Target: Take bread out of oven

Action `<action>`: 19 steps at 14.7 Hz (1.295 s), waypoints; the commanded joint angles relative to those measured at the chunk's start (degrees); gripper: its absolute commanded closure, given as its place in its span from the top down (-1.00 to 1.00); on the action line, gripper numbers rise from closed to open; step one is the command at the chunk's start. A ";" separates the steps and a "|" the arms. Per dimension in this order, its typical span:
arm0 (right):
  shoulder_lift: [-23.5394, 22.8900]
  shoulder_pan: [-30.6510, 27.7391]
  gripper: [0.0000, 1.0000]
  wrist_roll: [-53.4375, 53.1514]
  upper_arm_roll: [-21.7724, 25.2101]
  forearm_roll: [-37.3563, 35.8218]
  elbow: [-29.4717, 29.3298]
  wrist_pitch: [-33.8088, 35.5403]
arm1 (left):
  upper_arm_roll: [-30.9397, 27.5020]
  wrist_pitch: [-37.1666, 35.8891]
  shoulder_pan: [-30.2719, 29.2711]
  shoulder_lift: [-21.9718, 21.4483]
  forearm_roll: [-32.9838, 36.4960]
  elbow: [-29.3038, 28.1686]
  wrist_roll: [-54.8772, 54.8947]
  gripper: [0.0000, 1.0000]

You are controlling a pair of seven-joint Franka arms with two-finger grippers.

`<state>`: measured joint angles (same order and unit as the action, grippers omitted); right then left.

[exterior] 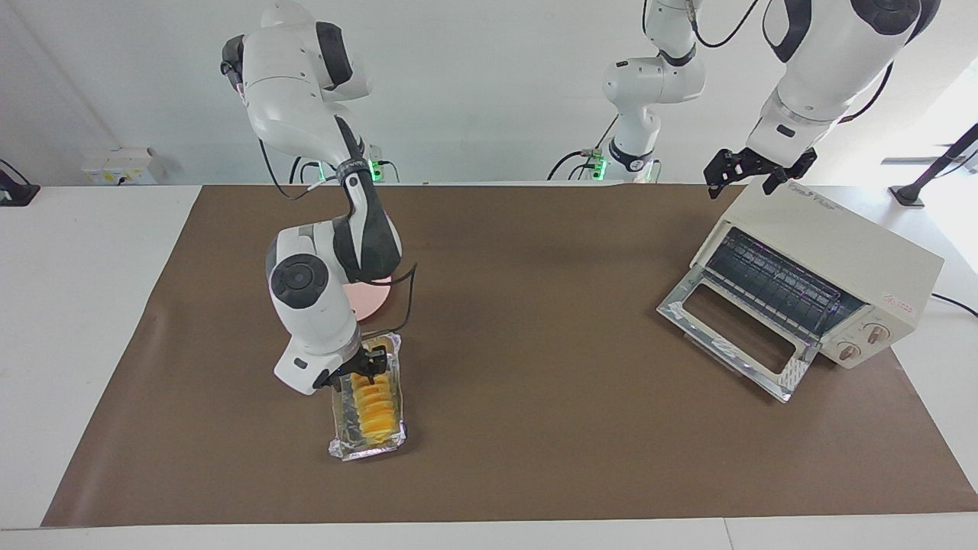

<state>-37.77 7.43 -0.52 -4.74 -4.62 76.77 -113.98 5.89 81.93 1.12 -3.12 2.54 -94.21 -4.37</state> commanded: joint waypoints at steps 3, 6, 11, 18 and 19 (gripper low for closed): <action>1.03 0.30 0.23 -3.16 -0.36 -1.18 6.89 -8.62 | 0.26 0.33 -0.77 -1.45 -0.87 -1.23 0.33 1.00; 1.55 0.22 0.13 -3.08 -0.36 -1.18 8.74 -10.38 | 0.26 0.42 -0.77 -1.45 -0.87 -1.15 0.33 1.00; 2.17 0.13 -1.00 -2.55 -0.36 -1.18 9.19 -9.34 | 0.26 0.42 -0.77 -1.45 -0.87 -1.15 0.33 1.00; 8.48 0.21 -1.00 -1.68 -0.80 -0.83 7.69 3.30 | 0.26 0.42 -0.77 -1.45 -0.87 -1.23 0.33 1.00; 10.50 0.30 -1.00 -1.15 -0.80 -0.83 8.13 5.67 | 0.26 0.33 -0.77 -1.45 -0.87 -1.15 0.33 1.00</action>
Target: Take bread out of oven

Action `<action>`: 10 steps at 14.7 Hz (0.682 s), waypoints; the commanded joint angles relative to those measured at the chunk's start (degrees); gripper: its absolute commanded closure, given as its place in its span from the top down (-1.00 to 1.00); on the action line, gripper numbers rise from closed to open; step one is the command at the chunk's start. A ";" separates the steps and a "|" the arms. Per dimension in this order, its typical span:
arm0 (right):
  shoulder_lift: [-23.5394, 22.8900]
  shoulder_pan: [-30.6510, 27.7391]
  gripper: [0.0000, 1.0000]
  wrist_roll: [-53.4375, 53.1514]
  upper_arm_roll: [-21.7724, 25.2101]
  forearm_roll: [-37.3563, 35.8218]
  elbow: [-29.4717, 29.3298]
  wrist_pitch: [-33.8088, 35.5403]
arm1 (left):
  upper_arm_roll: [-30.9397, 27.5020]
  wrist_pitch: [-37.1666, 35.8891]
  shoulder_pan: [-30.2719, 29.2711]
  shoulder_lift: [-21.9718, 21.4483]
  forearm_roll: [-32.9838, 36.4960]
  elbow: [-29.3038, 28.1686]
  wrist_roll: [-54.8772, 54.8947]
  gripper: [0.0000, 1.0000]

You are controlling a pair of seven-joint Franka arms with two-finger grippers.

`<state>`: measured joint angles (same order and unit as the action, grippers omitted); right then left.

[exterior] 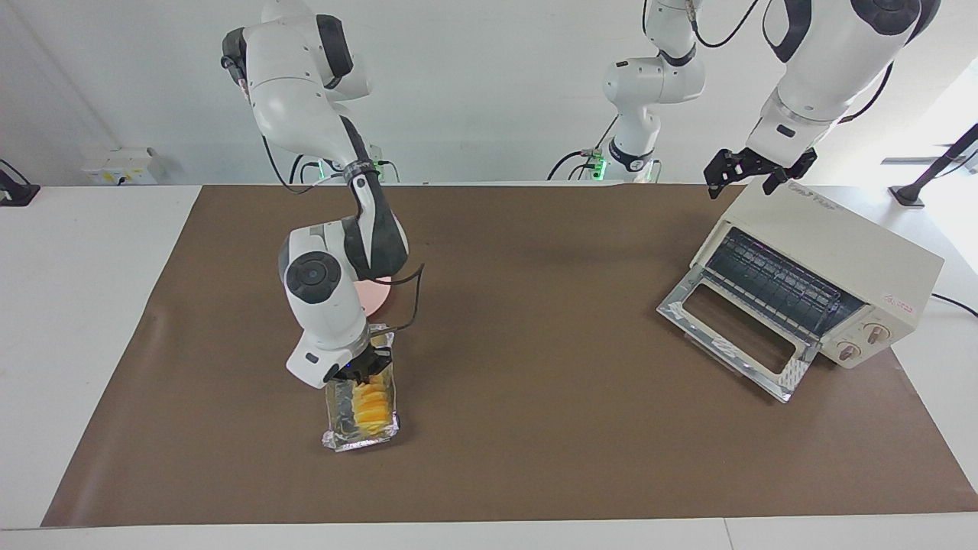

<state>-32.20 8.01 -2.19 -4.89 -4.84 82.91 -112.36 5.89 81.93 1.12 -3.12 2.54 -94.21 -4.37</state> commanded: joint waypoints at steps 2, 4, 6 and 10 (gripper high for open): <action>8.54 -0.27 -1.00 0.87 -0.65 -0.34 3.04 8.10 | 0.26 0.33 -0.77 -1.45 -0.87 -1.23 0.33 1.00; 13.97 -0.36 -1.00 0.69 -0.65 0.71 7.85 10.93 | 0.26 0.42 -0.77 -1.45 -0.87 -1.15 0.33 1.00; 21.88 -0.19 -1.00 0.52 -0.65 1.42 18.64 7.70 | 0.26 0.42 -0.77 -1.45 -0.87 -1.15 0.33 1.00; 34.28 -0.71 -1.00 0.52 -0.65 4.74 36.58 1.55 | 0.26 0.33 -0.77 -1.45 -0.87 -1.15 0.33 1.00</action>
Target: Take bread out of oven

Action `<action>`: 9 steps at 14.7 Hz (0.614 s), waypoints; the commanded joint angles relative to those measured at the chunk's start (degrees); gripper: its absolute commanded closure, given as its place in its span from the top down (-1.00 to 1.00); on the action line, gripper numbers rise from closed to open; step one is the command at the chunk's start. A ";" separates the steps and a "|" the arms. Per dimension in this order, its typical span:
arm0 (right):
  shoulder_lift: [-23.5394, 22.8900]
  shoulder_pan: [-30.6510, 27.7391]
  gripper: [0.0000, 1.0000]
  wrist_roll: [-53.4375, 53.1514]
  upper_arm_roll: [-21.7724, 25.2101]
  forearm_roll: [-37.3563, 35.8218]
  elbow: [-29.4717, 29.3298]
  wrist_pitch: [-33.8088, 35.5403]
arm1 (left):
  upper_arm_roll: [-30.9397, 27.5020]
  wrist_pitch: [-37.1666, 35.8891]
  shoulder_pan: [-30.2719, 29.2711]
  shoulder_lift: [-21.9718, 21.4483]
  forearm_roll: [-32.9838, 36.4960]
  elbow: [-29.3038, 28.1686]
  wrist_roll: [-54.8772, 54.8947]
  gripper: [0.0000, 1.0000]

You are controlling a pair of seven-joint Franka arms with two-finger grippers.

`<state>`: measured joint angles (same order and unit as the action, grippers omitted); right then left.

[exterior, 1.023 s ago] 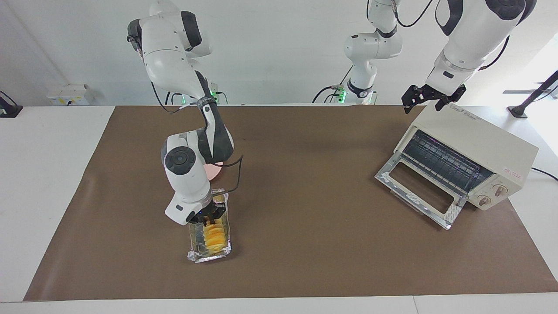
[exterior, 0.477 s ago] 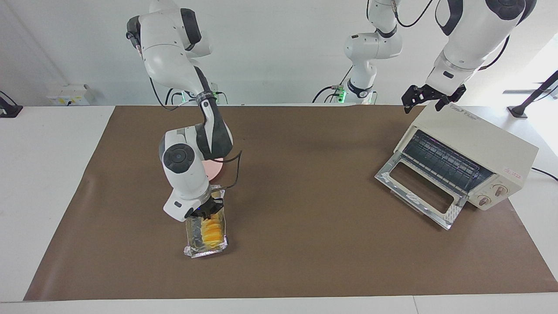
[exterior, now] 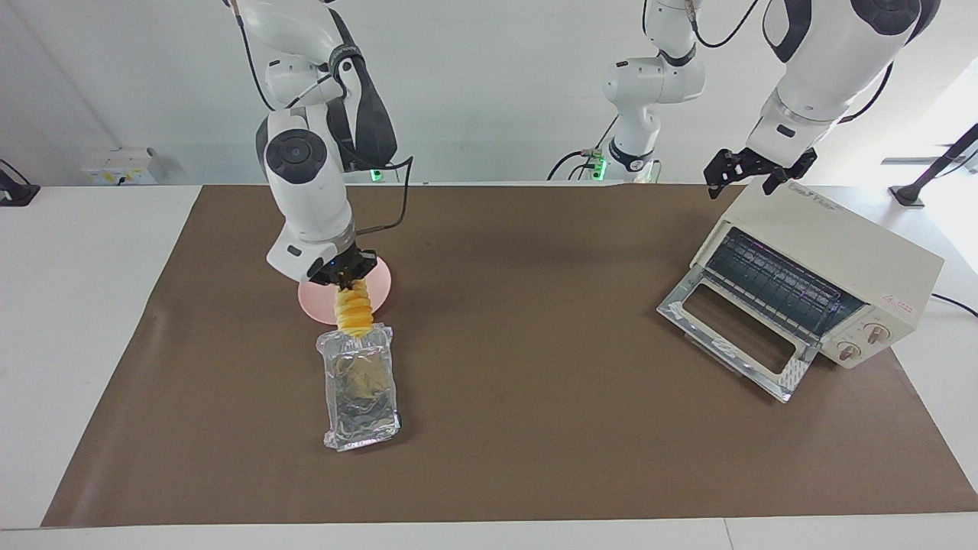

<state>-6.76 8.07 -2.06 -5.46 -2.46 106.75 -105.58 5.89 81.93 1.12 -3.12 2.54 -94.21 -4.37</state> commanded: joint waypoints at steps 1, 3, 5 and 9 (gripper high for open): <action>11.14 -1.12 -1.00 0.57 -0.08 2.55 17.05 -7.86 | 0.26 0.42 -0.77 -1.45 -0.87 -1.15 0.33 1.00; 13.70 -2.00 -1.00 0.83 -0.08 5.43 24.78 -15.84 | 0.26 0.42 -0.77 -1.45 -0.87 -1.23 0.33 1.00; 14.23 -2.18 -1.00 2.50 0.01 5.89 29.90 -22.71 | 0.26 0.42 -0.77 -1.45 -0.87 -1.15 0.33 1.00; 13.27 -2.80 -1.00 4.26 0.01 5.89 35.62 -32.20 | 0.26 0.42 -0.77 -1.45 -0.87 -1.15 0.33 1.00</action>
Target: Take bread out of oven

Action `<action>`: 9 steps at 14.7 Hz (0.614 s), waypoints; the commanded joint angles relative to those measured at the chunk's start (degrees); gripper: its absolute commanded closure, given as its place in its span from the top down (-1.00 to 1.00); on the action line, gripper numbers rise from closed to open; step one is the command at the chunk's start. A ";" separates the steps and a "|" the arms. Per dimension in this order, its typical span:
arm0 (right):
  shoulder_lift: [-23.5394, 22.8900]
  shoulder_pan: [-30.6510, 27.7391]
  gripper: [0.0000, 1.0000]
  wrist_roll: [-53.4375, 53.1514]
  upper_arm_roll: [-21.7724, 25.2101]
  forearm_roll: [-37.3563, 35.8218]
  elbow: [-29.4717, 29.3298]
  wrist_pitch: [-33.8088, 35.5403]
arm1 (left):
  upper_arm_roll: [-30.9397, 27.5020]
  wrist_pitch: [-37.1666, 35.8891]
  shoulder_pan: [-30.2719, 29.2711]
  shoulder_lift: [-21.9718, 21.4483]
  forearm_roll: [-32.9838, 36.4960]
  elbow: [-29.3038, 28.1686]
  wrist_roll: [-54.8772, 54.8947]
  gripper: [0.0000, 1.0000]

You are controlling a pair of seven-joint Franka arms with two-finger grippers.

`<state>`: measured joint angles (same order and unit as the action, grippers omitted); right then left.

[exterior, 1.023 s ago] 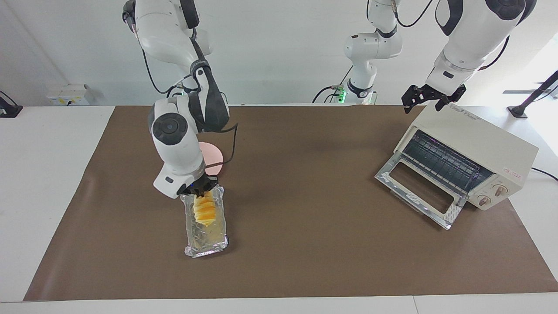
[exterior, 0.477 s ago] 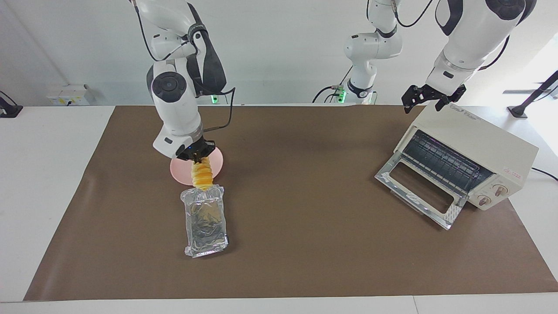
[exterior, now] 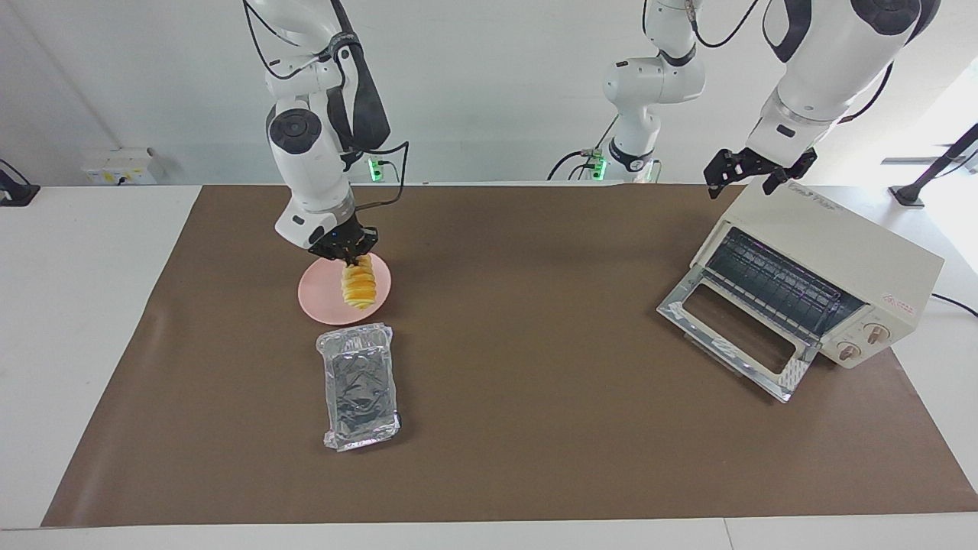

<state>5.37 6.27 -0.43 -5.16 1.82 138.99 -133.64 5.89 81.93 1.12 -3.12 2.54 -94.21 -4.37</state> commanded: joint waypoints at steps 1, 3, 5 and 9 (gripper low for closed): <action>0.95 -0.91 -1.00 2.63 -0.29 1.61 4.35 -5.83 | 0.26 0.42 -0.77 -1.45 -0.87 -1.23 0.33 1.00; 0.69 -0.91 -1.00 2.72 -0.29 1.61 4.36 -5.84 | 0.26 0.42 -0.77 -1.36 -0.87 -1.23 0.33 1.00; 0.60 -0.82 -1.00 2.46 -0.37 1.61 4.18 -5.58 | 0.26 0.42 -0.77 -1.45 -0.87 -1.23 0.33 1.00; 0.16 -1.17 1.00 2.54 -0.29 1.61 0.86 -2.35 | 0.26 0.33 -0.77 -1.45 -0.87 -1.23 0.33 1.00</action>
<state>5.35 6.11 -0.13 -5.15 1.84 142.13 -138.29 5.89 81.93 1.12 -3.12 2.54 -94.21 -4.37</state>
